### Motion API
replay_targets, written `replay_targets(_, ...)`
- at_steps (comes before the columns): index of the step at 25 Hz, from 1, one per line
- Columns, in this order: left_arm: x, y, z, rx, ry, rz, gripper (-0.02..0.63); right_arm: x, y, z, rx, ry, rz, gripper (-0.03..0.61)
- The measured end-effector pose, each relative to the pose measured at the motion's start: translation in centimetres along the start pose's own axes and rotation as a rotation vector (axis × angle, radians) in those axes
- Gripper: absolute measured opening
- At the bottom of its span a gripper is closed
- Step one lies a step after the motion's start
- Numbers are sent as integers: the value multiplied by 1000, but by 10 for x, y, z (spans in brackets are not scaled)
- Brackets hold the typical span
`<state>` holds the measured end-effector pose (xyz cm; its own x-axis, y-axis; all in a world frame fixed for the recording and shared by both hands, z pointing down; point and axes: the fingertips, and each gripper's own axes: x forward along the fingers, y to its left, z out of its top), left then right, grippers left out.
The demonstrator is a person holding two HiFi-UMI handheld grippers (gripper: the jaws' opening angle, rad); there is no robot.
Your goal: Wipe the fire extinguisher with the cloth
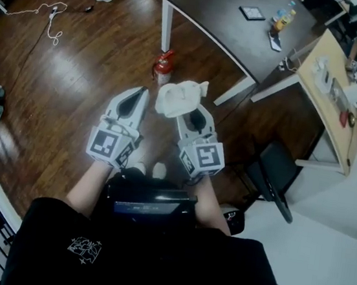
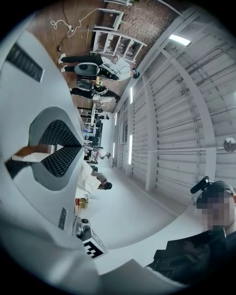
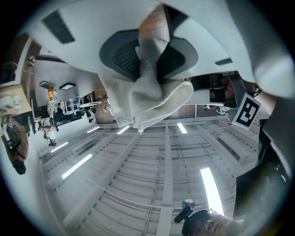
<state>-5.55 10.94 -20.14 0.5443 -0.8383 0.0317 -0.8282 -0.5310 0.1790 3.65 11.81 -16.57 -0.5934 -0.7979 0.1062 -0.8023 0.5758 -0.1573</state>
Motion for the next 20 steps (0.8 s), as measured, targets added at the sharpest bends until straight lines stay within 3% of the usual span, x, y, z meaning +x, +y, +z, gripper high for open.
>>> replay_targets(20, -55, -6, 27, 6, -42, -40, 2, -19, 71, 5, 19, 17, 2, 123)
